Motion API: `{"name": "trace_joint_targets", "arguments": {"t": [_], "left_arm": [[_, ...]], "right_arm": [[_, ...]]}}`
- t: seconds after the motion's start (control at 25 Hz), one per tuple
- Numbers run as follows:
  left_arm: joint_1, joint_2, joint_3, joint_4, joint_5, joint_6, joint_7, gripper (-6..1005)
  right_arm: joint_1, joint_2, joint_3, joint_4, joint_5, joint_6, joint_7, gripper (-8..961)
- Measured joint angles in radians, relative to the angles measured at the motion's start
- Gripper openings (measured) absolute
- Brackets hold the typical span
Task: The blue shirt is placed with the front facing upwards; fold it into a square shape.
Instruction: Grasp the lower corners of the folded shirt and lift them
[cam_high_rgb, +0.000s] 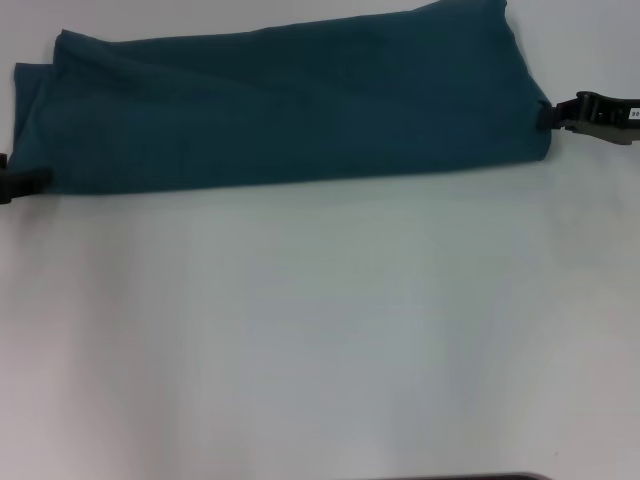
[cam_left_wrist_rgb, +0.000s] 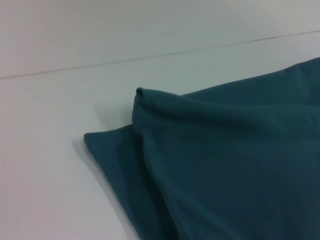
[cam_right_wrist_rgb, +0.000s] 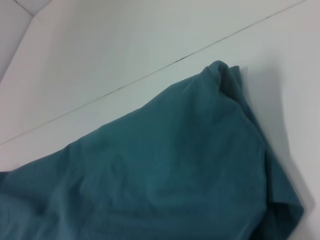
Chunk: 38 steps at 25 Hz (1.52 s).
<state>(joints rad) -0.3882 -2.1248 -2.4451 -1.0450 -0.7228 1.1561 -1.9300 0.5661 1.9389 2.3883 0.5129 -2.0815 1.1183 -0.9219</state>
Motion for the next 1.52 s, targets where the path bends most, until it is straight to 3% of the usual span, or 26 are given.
{"name": "trace_joint_targets", "arguments": {"t": [0.16,0.36,0.84,1.0,1.24,1.52], "left_arm": [[-0.01,0.012,-0.006,0.027,0.001,-0.004,-0.003,682],[-0.012,0.013,-0.007,0.028,0.002,-0.006,-0.004,437],[-0.023,0.017,-0.005,0.037,0.002,-0.006,0.003,201],[-0.014,0.024,-0.007,0.037,0.002,0.01,0.004,27],[0.004,0.034,-0.014,0.037,-0.009,0.059,0.019,23],[0.011,0.037,-0.08,0.033,-0.009,0.163,0.074,23]], "right_arm": [[0.0,0.001,0.001,0.001,0.0,0.001,0.0,3],[0.001,0.001,0.002,0.002,0.0,0.003,0.0,4],[0.0,0.0,0.002,-0.003,0.0,0.003,-0.012,4],[-0.01,-0.002,0.003,0.002,0.0,0.024,-0.023,4],[-0.039,-0.009,0.056,0.008,0.0,0.101,-0.068,5],[-0.08,-0.012,0.086,0.022,-0.001,0.19,-0.11,5]]}}
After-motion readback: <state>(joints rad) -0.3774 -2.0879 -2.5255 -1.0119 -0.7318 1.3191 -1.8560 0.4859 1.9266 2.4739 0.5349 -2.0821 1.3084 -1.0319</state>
